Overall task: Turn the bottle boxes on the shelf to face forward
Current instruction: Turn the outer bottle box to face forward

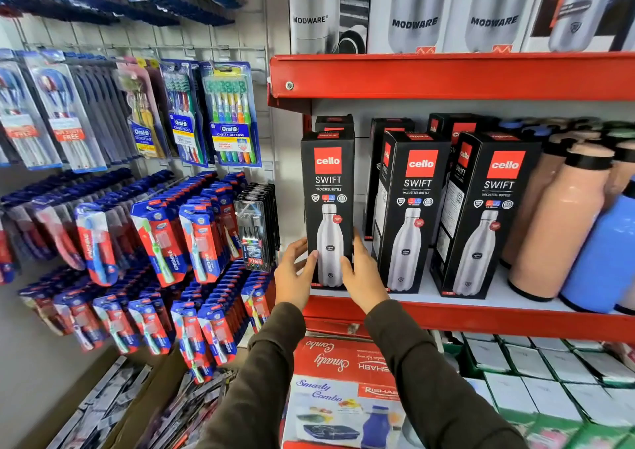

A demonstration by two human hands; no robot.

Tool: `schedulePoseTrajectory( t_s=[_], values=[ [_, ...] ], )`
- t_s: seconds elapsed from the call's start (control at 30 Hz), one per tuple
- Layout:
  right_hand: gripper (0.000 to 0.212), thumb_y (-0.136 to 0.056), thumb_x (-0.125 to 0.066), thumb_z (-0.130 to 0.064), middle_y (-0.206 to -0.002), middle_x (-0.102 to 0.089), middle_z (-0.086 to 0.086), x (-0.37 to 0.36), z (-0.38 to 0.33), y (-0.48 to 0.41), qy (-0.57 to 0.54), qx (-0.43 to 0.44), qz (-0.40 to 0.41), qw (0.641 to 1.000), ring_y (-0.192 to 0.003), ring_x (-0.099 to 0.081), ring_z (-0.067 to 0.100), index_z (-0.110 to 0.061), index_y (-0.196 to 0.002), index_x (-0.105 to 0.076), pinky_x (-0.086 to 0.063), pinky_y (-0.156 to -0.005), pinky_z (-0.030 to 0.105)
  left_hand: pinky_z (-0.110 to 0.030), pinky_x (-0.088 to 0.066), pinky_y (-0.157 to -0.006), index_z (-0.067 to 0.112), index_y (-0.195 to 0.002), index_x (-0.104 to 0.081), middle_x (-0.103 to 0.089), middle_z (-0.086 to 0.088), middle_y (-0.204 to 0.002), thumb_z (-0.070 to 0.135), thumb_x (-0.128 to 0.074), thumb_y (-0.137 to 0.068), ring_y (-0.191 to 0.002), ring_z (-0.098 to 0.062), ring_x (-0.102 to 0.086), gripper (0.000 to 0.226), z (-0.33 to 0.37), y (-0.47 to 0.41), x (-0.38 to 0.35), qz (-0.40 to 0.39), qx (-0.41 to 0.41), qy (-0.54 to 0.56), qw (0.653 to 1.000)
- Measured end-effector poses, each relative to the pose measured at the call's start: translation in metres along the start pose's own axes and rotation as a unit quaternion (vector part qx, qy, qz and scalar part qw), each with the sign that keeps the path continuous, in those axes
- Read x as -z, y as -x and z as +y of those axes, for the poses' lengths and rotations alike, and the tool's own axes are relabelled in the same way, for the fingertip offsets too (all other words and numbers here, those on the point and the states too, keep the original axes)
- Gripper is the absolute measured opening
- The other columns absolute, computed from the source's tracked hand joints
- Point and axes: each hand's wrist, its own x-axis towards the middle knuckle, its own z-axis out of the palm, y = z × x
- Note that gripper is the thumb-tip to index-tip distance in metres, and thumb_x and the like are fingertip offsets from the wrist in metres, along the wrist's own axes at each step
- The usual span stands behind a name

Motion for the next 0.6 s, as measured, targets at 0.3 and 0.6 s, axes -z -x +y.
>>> schedulePoseTrajectory(
  t_s=[0.3, 0.6],
  values=[
    [0.064, -0.100, -0.039, -0.008, -0.147, -0.046, 0.007, -0.002, 0.005, 0.003, -0.023, 0.001, 0.024, 0.999, -0.128, -0.051, 0.023, -0.028, -0.154, -0.012, -0.037, -0.109, 0.028, 0.002, -0.043, -0.080, 0.032, -0.119, -0.058, -0.063, 0.012, -0.117, 0.024, -0.053, -0.100, -0.101, 0.021, -0.057, 0.021, -0.003, 0.000, -0.004, 0.000, 0.010, 0.006, 1.000],
    [0.048, -0.102, -0.042, -0.017, -0.131, -0.062, 0.013, 0.001, 0.013, 0.012, -0.056, -0.020, 0.047, 0.997, -0.117, -0.058, 0.023, -0.016, -0.149, -0.034, -0.028, -0.083, -0.002, -0.037, -0.055, -0.096, 0.036, -0.112, -0.059, -0.068, 0.001, -0.113, 0.029, -0.055, -0.099, -0.114, -0.014, -0.064, 0.016, 0.003, 0.010, -0.003, 0.010, 0.019, 0.027, 0.999]
  ],
)
